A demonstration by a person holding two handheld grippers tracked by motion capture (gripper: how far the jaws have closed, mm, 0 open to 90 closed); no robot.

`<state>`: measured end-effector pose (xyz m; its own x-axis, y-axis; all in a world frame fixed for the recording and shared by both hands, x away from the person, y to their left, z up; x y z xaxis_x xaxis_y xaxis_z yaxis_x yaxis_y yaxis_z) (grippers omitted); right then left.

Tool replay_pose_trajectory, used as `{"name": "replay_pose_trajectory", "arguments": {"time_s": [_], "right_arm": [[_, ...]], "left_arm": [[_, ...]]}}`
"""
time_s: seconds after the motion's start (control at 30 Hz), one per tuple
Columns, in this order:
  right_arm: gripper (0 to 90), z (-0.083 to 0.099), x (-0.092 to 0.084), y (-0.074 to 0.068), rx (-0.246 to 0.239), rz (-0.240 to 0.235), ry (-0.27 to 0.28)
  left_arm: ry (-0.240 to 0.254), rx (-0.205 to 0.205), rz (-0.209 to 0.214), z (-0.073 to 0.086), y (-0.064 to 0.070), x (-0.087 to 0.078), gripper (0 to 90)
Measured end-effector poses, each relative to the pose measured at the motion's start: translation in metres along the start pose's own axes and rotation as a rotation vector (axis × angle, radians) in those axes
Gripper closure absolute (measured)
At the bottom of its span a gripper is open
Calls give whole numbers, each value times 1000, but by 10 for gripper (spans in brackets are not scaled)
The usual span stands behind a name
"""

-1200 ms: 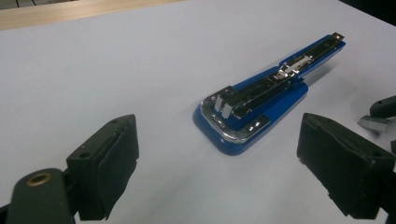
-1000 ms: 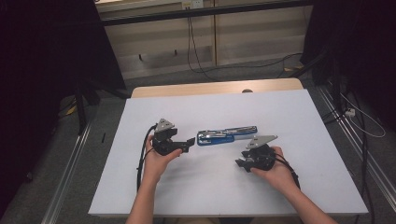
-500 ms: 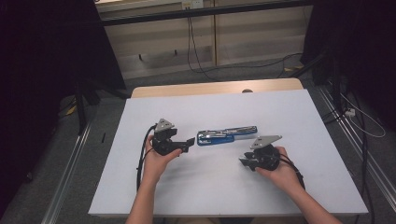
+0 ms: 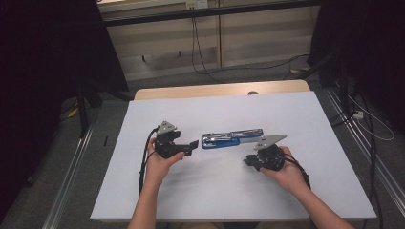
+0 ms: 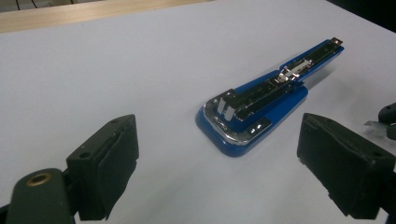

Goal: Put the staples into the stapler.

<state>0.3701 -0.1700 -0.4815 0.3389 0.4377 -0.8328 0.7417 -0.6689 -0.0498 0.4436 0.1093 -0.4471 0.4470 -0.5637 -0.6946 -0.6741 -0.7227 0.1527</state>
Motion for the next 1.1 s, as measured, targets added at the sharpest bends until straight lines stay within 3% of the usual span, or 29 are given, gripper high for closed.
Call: {"name": "replay_pose_trajectory", "arguments": {"time_s": [0.27,0.57,0.63,1.1], "right_arm": [[790,-13,-10,6,-10,-26,26],[790,-26,-14,13,-27,-34,42],[790,-29,-15,13,-27,-43,48],[790,-47,-22,16,-79,-49,55]], "left_arm": [[-6,3,-8,1,-4,-3,108],[3,-22,8,1,-6,-7,86],[-2,-2,16,1,-4,-8,71],[-36,38,22,15,-6,-22,51]]}}
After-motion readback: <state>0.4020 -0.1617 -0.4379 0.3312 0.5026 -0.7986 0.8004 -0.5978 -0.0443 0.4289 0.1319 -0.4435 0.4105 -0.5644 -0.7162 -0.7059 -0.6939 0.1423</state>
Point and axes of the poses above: each handheld gripper's, and its own axes: x roughly forward along the jaws, z roughly out of its underside, y roughly to its right, the point moved 5 cm from there along x, roughly forward along the jaws, and after that the axes turned 12 degrees about -y, right-handed, at the moved point
